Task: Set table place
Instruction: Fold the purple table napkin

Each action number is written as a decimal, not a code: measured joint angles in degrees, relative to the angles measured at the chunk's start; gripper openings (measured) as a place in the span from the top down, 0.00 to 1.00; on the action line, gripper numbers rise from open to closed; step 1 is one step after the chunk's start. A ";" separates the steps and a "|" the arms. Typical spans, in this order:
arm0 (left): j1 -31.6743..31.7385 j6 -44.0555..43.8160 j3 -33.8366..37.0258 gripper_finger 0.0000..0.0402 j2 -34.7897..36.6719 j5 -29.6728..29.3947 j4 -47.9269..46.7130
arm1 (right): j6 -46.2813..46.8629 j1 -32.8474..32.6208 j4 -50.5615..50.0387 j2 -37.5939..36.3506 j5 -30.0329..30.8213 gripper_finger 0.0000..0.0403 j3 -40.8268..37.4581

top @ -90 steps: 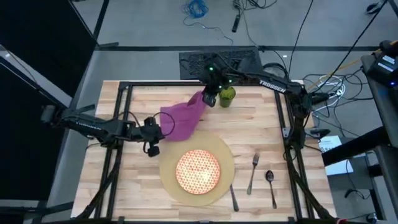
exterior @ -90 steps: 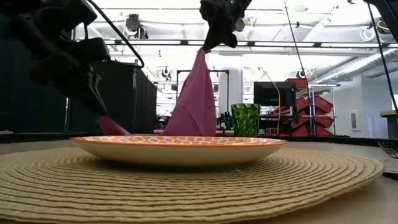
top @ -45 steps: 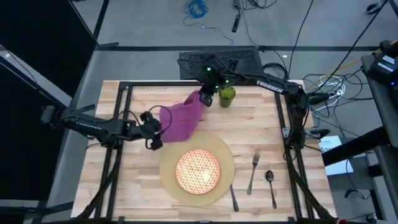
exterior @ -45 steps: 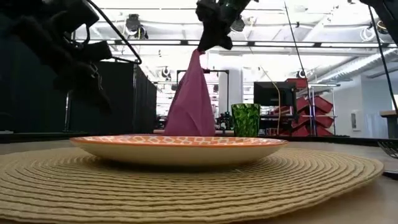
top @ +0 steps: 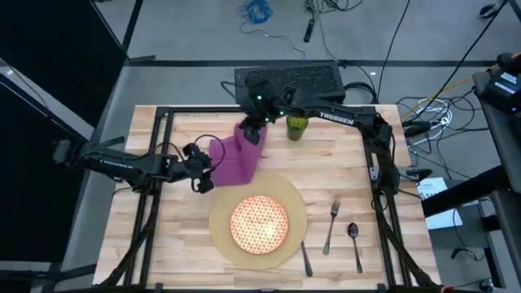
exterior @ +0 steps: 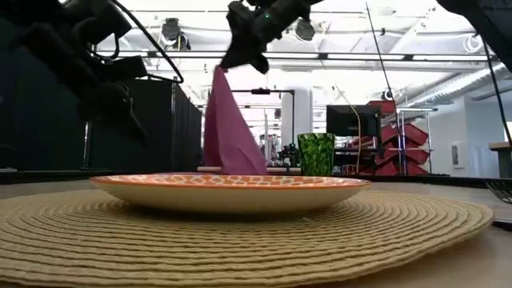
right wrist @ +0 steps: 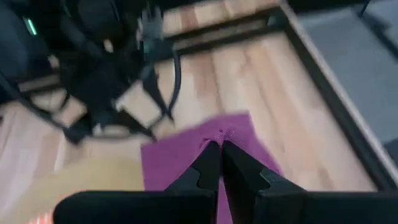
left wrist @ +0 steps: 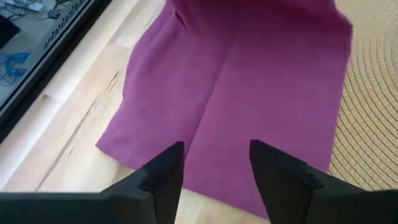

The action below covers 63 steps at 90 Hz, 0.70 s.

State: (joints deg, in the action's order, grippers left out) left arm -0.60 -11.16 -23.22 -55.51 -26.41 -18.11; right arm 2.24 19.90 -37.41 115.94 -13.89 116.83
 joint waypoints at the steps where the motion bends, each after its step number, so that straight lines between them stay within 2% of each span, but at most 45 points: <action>1: 0.00 0.00 0.00 0.58 0.00 0.00 0.00 | 0.07 0.00 0.23 0.00 0.00 1.00 0.24; 29: 0.31 0.01 0.00 0.58 0.00 0.02 -0.40 | 1.59 -1.19 1.24 4.68 -1.66 1.00 2.56; 50: 0.26 -0.39 0.00 0.58 0.00 1.12 -0.51 | 3.15 -3.03 1.00 13.48 -8.67 1.00 2.47; 63: 0.26 -0.39 0.00 0.58 0.00 1.31 -1.36 | 3.11 -3.63 2.79 14.21 -10.26 1.00 2.53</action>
State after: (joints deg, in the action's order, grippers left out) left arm -0.34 -11.55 -23.22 -55.51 -25.10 -19.47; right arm 5.35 16.27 -34.62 130.15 -24.15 119.36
